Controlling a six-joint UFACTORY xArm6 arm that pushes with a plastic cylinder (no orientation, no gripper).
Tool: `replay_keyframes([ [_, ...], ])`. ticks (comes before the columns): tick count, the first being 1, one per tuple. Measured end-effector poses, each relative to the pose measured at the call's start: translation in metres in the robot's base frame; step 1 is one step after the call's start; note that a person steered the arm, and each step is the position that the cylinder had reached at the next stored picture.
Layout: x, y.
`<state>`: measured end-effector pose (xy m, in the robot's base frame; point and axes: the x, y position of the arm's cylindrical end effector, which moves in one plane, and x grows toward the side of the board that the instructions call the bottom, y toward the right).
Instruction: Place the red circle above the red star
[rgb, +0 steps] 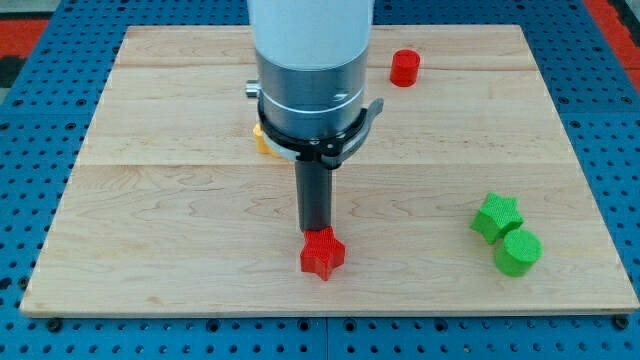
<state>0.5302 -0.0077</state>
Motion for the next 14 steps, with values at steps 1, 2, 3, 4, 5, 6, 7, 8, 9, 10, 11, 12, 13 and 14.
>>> replay_keyframes([
  [1,-0.009,0.04],
  [2,0.004,0.057],
  [3,0.02,0.038],
  [4,0.035,0.009],
  [5,0.033,-0.027],
  [6,0.009,-0.007],
  [7,-0.039,0.038],
  [8,-0.097,0.067],
  [9,-0.151,0.098],
  [10,-0.203,0.137],
  [11,-0.256,0.169],
  [12,-0.284,0.149],
  [13,-0.265,0.101],
  [14,-0.217,0.108],
])
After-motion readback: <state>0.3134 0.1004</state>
